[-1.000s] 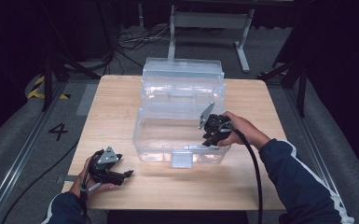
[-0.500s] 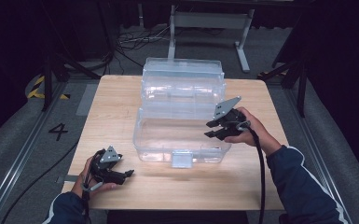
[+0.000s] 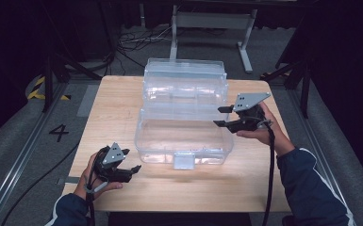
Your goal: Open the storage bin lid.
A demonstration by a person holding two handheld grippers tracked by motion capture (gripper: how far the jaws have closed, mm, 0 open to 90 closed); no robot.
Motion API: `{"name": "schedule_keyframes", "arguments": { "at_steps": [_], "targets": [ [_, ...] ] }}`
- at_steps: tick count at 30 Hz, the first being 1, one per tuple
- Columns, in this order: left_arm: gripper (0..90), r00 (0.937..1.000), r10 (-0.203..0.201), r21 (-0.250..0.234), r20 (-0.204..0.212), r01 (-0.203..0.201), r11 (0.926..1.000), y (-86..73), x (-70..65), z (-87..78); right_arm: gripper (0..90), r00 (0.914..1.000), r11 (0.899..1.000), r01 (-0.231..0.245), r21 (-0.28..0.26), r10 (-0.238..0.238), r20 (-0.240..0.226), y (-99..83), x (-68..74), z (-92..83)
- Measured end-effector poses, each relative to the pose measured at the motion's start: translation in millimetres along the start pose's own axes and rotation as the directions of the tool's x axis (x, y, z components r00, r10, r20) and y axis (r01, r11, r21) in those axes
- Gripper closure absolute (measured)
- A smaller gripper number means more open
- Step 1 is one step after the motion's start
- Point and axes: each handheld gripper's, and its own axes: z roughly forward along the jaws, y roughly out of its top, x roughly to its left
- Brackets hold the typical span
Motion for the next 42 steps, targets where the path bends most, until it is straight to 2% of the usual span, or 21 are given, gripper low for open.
{"name": "schedule_keyframes", "arguments": {
  "at_steps": [6, 9, 12, 13, 16, 18, 20, 24, 26, 27, 28, 30, 31, 35, 36, 37, 38, 42],
  "targets": [
    [28.3, 0.9988, 0.038, -0.029, -0.032, -0.039, 0.9988, 18.8, -6.2, -14.4, 48.4, 0.9974, 1.0, 0.003, -0.03, 0.0, 0.072, 11.9, -15.5, -4.1],
    [27.6, 0.9986, 0.047, -0.052, -0.023, -0.048, 0.9975, 28.2, -9.0, -19.2, 48.1, 0.9964, 0.999, 0.003, -0.042, 0.001, 0.085, 18.9, -23.0, -2.5],
    [27.1, 0.9969, 0.078, -0.065, -0.013, -0.078, 0.9948, 39.3, -12.3, -20.1, 46.7, 0.9958, 0.999, 0.006, -0.041, -0.002, 0.091, 25.7, -30.6, 2.0],
    [27.0, 0.9956, 0.094, -0.075, 0.002, -0.093, 0.9928, 46.1, -14.0, -18.8, 45.7, 0.9961, 0.999, 0.008, -0.049, -0.003, 0.089, 29.2, -35.3, 5.3],
    [27.0, 0.994, 0.11, -0.078, 0.006, -0.109, 0.991, 53.4, -15.8, -14.5, 44.0, 0.9952, 0.998, 0.012, -0.055, -0.006, 0.098, 32.3, -40.6, 9.7],
    [27.3, 0.992, 0.124, -0.077, 0.022, -0.122, 0.9895, 58.4, -17.4, -9.7, 43.9, 0.9955, 0.998, -0.01, -0.065, 0.016, 0.093, 33.6, -47.3, 12.5],
    [28.7, 0.9881, 0.149, -0.065, 0.039, -0.146, 0.9872, 64.7, -20.7, -1.0, 43.9, 0.9953, 0.998, -0.032, -0.057, 0.037, 0.09, 35.1, -56.0, 17.3],
    [32.2, 0.9799, 0.19, -0.031, 0.059, -0.189, 0.9815, 72.6, -25.8, 14.9, 44.3, 0.9937, 0.999, -0.034, -0.022, 0.036, 0.106, 37.5, -66.9, 27.2],
    [34.7, 0.9792, 0.194, -0.022, 0.059, -0.193, 0.9809, 74.4, -26.4, 20.8, 44.3, 0.9941, 0.998, -0.055, 0.009, 0.054, 0.094, 37.1, -71.8, 34.2],
    [36.5, 0.9779, 0.193, -0.015, 0.08, -0.193, 0.9812, 75.1, -26.0, 24.3, 44.2, 0.9945, 0.998, -0.059, 0.018, 0.057, 0.088, 36.4, -73.7, 37.8],
    [38.4, 0.9768, 0.195, -0.006, 0.09, -0.195, 0.9808, 75.8, -25.5, 28.5, 44.3, 0.9932, 0.997, -0.059, 0.039, 0.055, 0.103, 35.8, -75.8, 41.9],
    [40.2, 0.9757, 0.2, 0.005, 0.089, -0.201, 0.9795, 76.4, -25.3, 31.5, 44.4, 0.9936, 0.996, -0.067, 0.052, 0.062, 0.094, 34.8, -78.0, 45.5],
    [42.7, 0.9733, 0.203, 0.02, 0.108, -0.206, 0.9784, 77.0, -24.2, 37.4, 44.6, 0.993, 0.995, -0.073, 0.065, 0.067, 0.097, 33.4, -80.5, 49.6],
    [47.1, 0.9708, 0.201, 0.053, 0.132, -0.209, 0.9765, 76.8, -22.6, 47.1, 46.1, 0.9932, 0.993, -0.084, 0.085, 0.076, 0.088, 31.3, -84.9, 54.2],
    [47.1, 0.9688, 0.202, 0.064, 0.144, -0.212, 0.9751, 76.6, -22.0, 50.3, 45.7, 0.9923, 0.992, -0.09, 0.091, 0.081, 0.093, 31.1, -86.7, 55.5],
    [48.9, 0.9649, 0.207, 0.076, 0.161, -0.222, 0.9721, 76.5, -21.6, 52.8, 48.1, 0.9934, 0.992, -0.091, 0.088, 0.084, 0.078, 30.9, -87.7, 56.1],
    [53.3, 0.9623, 0.211, 0.102, 0.172, -0.231, 0.9677, 76.4, -21.6, 56.8, 52.0, 0.9952, 0.992, -0.077, 0.103, 0.07, 0.069, 31.8, -87.1, 58.0],
    [60.6, 0.958, 0.222, 0.115, 0.182, -0.245, 0.9627, 77.6, -19.4, 60.2, 62.5, 0.999, 0.989, -0.027, 0.146, 0.022, 0.038, 33.8, -82.6, 64.9]
  ]
}}
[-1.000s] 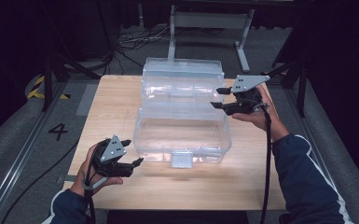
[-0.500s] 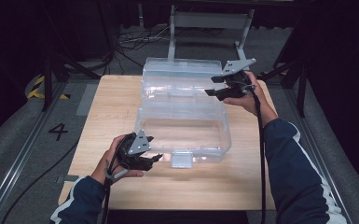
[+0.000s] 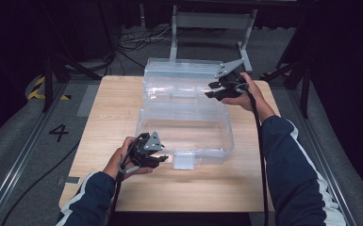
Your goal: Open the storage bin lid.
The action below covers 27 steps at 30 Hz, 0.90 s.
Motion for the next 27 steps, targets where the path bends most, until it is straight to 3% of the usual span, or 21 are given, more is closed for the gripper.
{"name": "schedule_keyframes", "arguments": {
  "at_steps": [1, 3, 7, 10, 14, 18, 27],
  "targets": [
    [63.3, 1.0, 0.0, 0.0, 0.0, 0.0, 1.0, 0.0, 0.0, 0.0, 62.5, 1.0, 1.0, 0.0, 0.0, 0.0, 0.0, 0.0, 0.0, 0.0],
    [66.8, 1.0, 0.003, 0.018, 0.007, -0.004, 0.9998, 1.5, 2.7, -0.6, 71.1, 0.9995, 1.0, 0.026, -0.009, -0.027, -0.018, 3.9, 3.1, -0.1],
    [68.3, 0.9994, 0.036, 0.067, 0.006, -0.036, 0.9971, 6.0, 2.1, 0.7, 74.0, 0.9974, 0.997, 0.071, 0.033, -0.071, -0.012, 10.0, 6.4, 1.6],
    [70.0, 0.9989, 0.037, 0.097, 0.028, -0.04, 0.9945, 9.9, 3.8, 1.5, 77.6, 0.9955, 0.994, 0.088, 0.065, -0.086, -0.039, 14.9, 5.2, 0.3],
    [70.7, 0.9982, 0.055, 0.146, 0.022, -0.058, 0.9876, 15.0, 2.4, 3.7, 82.0, 0.9906, 0.985, 0.131, 0.116, -0.125, -0.055, 24.1, 7.9, 0.4],
    [70.6, 0.9987, 0.047, 0.154, 0.017, -0.049, 0.9868, 15.5, 1.6, 4.3, 85.1, 0.9869, 0.979, 0.15, 0.136, -0.14, -0.081, 28.3, 10.1, -1.9],
    [69.3, 0.9993, 0.034, 0.168, 0.017, -0.036, 0.9851, 16.4, 0.5, 5.5, 87.1, 0.984, 0.976, 0.164, 0.141, -0.152, -0.093, 30.2, 18.2, -8.9]
  ]
}}
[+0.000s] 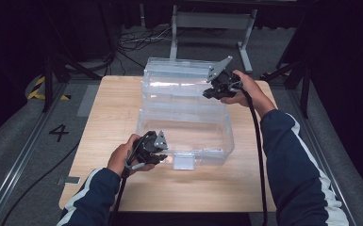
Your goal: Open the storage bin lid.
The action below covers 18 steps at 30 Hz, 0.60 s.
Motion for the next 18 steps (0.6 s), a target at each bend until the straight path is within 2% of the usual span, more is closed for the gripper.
{"name": "schedule_keyframes", "arguments": {
  "at_steps": [3, 11, 18],
  "targets": [
    [68.4, 1.0, -0.006, 0.001, 0.0, 0.006, 1.0, 0.1, -0.6, 0.6, 87.4, 0.9999, 1.0, 0.015, 0.002, -0.015, 0.009, 0.4, 6.9, -4.5],
    [66.9, 0.9999, -0.005, 0.004, -0.016, 0.005, 1.0, 0.7, -2.5, 1.4, 88.1, 0.9997, 0.999, 0.023, -0.043, -0.022, 0.013, -2.9, 25.8, -15.3],
    [65.8, 0.9993, 0.001, -0.007, -0.036, -0.002, 1.0, 0.4, -4.9, 2.2, 87.8, 0.9986, 0.998, 0.049, -0.048, -0.048, 0.024, -5.4, 41.2, -22.8]
  ]
}}
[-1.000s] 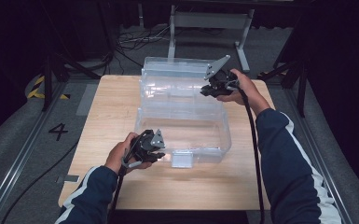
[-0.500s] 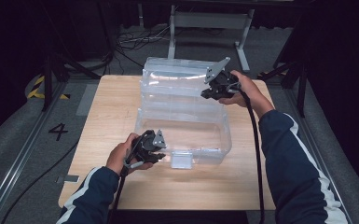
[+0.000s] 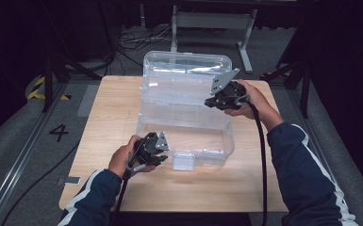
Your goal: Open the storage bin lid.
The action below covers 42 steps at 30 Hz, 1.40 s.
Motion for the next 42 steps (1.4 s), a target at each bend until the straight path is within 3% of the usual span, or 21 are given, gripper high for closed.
{"name": "schedule_keyframes", "arguments": {
  "at_steps": [5, 8, 13, 17, 20, 25, 42],
  "targets": [
    [64.9, 0.9998, 0.008, -0.017, -0.02, -0.009, 0.9998, 3.7, -3.0, 2.5, 87.2, 0.9997, 0.999, 0.021, 0.028, -0.021, 0.013, 0.6, -1.1, 0.2],
    [64.8, 0.9999, 0.008, -0.016, -0.011, -0.008, 0.9998, 4.9, 0.2, 3.5, 87.2, 0.9997, 0.999, 0.024, 0.045, -0.024, 0.009, 2.7, -2.4, 0.6],
    [64.4, 0.9997, -0.01, -0.019, -0.02, 0.009, 0.9998, 8.7, 2.0, 6.7, 86.4, 0.9989, 0.998, 0.033, 0.055, -0.035, 0.031, 2.6, -3.0, 1.3],
    [64.3, 0.999, -0.016, -0.02, -0.041, 0.015, 0.9997, 13.9, 5.6, 11.3, 86.1, 0.9992, 0.998, 0.019, 0.062, -0.021, 0.033, 2.6, -17.1, 7.1],
    [64.2, 0.9992, -0.016, -0.019, -0.036, 0.015, 0.9997, 14.6, 8.4, 12.0, 86.1, 0.9989, 0.998, 0.019, 0.067, -0.022, 0.04, 3.3, -18.6, 8.8],
    [63.9, 0.9992, -0.01, -0.02, -0.039, 0.009, 0.9998, 14.1, 8.4, 12.0, 86.2, 0.9992, 0.999, 0.0, 0.046, -0.002, 0.039, 0.0, -14.8, 6.0],
    [61.6, 0.9981, 0.002, -0.029, -0.061, -0.003, 0.9996, 13.7, 6.4, 13.0, 85.9, 0.999, 1.0, 0.019, 0.018, -0.02, 0.039, -7.5, 11.6, -3.3]
  ]
}}
